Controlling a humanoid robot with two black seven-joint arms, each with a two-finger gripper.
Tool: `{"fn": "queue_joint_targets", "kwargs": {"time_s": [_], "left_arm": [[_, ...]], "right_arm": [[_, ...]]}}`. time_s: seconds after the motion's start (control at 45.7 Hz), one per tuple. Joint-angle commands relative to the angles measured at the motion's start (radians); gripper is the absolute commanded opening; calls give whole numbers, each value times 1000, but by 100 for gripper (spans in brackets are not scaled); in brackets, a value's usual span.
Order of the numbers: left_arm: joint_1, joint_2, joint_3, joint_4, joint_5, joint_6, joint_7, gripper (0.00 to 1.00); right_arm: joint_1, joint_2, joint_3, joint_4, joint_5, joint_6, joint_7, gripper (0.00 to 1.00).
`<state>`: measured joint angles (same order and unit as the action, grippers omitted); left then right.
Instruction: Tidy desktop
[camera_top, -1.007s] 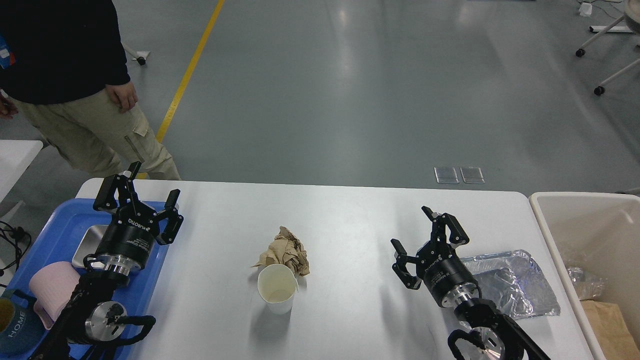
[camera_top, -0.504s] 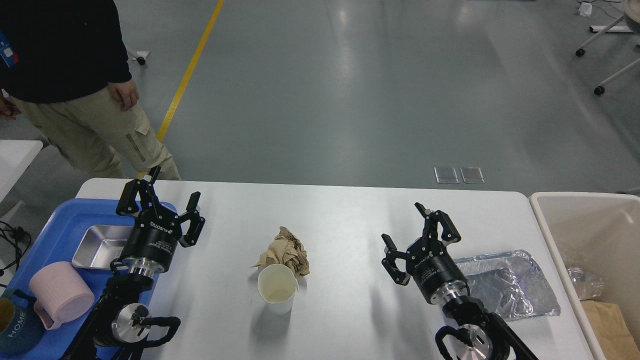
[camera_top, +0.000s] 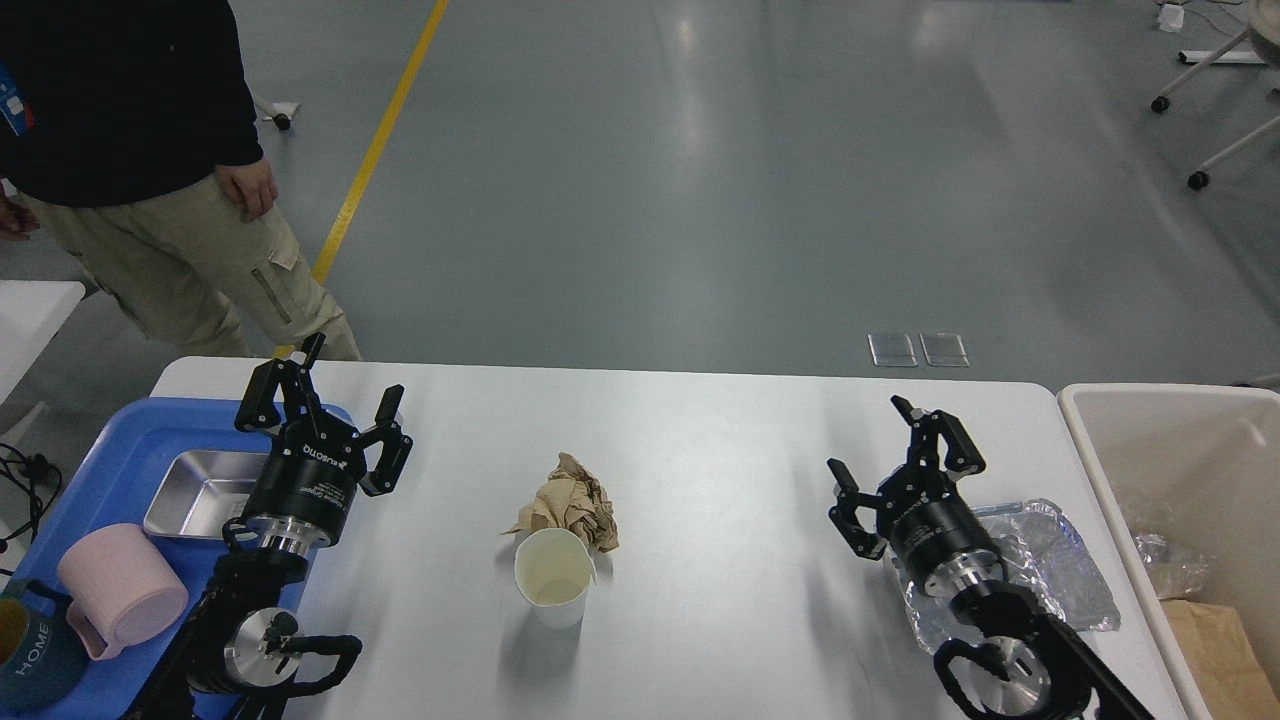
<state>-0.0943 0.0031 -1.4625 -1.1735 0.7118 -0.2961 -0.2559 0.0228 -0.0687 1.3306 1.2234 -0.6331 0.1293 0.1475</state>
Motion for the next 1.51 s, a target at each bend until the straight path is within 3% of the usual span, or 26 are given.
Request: {"fn": "queue_joint_targets", "kwargs": {"time_s": [0.0, 0.35, 0.985, 1.358, 1.489], "left_arm": [[-2, 0, 4, 3, 0, 0, 1, 97], [-7, 0, 7, 3, 0, 0, 3, 97], [-31, 8, 8, 8, -2, -9, 3, 97], [-47, 8, 33, 9, -2, -26, 3, 97], [-51, 8, 37, 9, -2, -28, 3, 97]], "right_arm": [[0, -106, 4, 22, 1, 3, 1, 100], [-67, -422, -4, 162, 3, 128, 0, 100], [-158, -1177, -30, 309, -65, 388, -11, 100], [-274, -1427, -59, 340, -325, 398, -13, 100], [-288, -1436, -60, 337, -369, 360, -75, 100]]}}
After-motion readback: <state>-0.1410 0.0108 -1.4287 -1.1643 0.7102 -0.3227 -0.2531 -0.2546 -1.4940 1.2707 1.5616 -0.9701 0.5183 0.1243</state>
